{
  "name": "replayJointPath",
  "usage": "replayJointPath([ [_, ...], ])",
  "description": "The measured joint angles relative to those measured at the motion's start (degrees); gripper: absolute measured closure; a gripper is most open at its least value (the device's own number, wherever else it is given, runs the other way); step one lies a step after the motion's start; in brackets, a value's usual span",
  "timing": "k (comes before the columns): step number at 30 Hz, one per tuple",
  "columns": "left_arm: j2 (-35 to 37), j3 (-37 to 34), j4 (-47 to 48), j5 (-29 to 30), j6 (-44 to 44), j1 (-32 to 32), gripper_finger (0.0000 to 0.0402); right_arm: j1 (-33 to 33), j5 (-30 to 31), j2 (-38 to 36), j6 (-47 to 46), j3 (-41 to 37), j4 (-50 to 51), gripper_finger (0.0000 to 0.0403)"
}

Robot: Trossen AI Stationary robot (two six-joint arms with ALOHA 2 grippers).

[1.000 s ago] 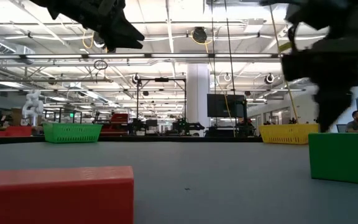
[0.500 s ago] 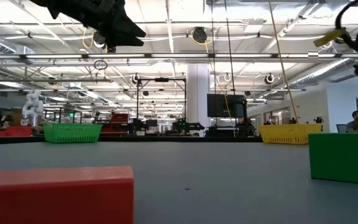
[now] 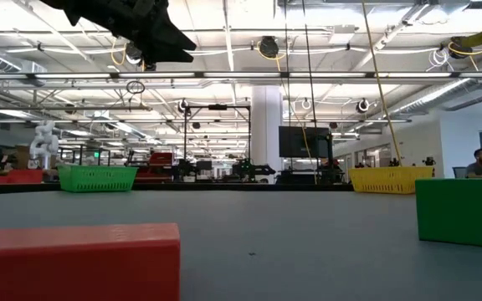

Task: Sort & place blocks by color
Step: Put the orange block into the orange bin

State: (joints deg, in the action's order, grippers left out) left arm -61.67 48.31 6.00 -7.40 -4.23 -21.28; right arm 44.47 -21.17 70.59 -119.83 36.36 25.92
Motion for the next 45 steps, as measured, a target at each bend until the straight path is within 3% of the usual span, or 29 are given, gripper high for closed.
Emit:
replayJointPath([
  [17, 0.00, 0.00, 0.02, -0.02, 0.64, 0.09, 0.0160, 2.93, 0.07, 8.32, -2.43, 0.00, -4.75, 0.0154],
  [21, 0.00, 0.00, 0.02, -0.02, 1.42, 0.09, 0.0160, 2.93, 0.04, 8.70, -1.92, 0.00, -4.93, 0.0184],
  [28, 0.00, 0.00, -0.08, -0.02, 1.77, 0.09, 0.0160, 2.91, 0.04, 8.66, 0.18, 0.00, -4.95, 0.0275],
  [37, 0.00, -0.01, -0.18, -0.02, 1.75, 0.09, 0.0160, 2.45, 0.17, 8.20, 3.72, 0.00, -6.86, 0.0281],
  [45, 0.00, -0.02, -3.04, -0.02, 1.99, 0.16, 0.0160, -1.40, 11.99, 3.22, 11.86, 1.41, -8.58, 0.0280],
])
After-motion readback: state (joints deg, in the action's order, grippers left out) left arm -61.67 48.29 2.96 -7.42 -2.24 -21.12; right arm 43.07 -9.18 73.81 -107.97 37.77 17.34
